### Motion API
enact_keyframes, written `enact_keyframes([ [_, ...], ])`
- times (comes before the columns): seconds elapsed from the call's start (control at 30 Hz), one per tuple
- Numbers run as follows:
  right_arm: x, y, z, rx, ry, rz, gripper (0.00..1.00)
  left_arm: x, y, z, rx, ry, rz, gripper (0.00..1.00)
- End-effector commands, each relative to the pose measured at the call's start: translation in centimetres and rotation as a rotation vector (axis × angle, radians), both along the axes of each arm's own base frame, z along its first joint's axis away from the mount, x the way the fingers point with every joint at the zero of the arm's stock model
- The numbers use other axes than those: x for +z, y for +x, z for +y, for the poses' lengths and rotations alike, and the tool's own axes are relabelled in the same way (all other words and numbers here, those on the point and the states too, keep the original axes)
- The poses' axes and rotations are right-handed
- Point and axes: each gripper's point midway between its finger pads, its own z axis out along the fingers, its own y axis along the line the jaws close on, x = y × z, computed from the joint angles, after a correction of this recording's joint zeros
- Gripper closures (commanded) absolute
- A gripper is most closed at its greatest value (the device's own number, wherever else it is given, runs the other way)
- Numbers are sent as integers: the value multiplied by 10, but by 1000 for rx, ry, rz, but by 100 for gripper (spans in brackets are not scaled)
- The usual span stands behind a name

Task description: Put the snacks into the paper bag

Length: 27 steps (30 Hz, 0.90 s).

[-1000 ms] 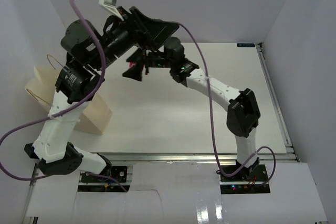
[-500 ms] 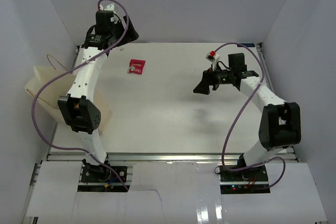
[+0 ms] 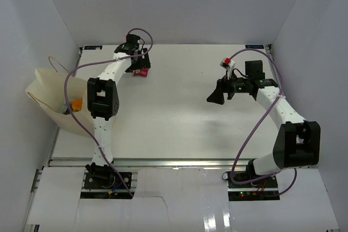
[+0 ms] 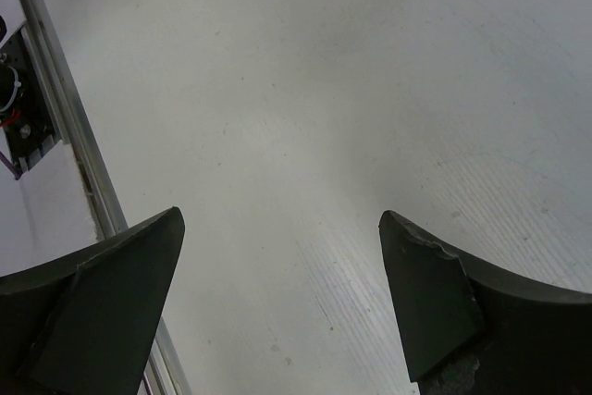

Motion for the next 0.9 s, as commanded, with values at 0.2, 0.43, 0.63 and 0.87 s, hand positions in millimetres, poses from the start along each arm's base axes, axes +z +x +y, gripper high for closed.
enact_keyframes([
  [0.2, 2, -7, -3, 2, 22, 3, 8, 2, 30, 9, 14, 150, -95, 6],
  [0.43, -2, -10, -6, -5, 21, 15, 8, -19, 39, 10, -24, 162, -81, 7],
  [0.63, -3, -12, -5, -5, 24, 25, 8, -26, 48, 15, -39, 153, -89, 11],
  [0.87, -3, -11, -6, -10, 24, 26, 8, -50, 37, 10, -75, 95, -27, 33],
])
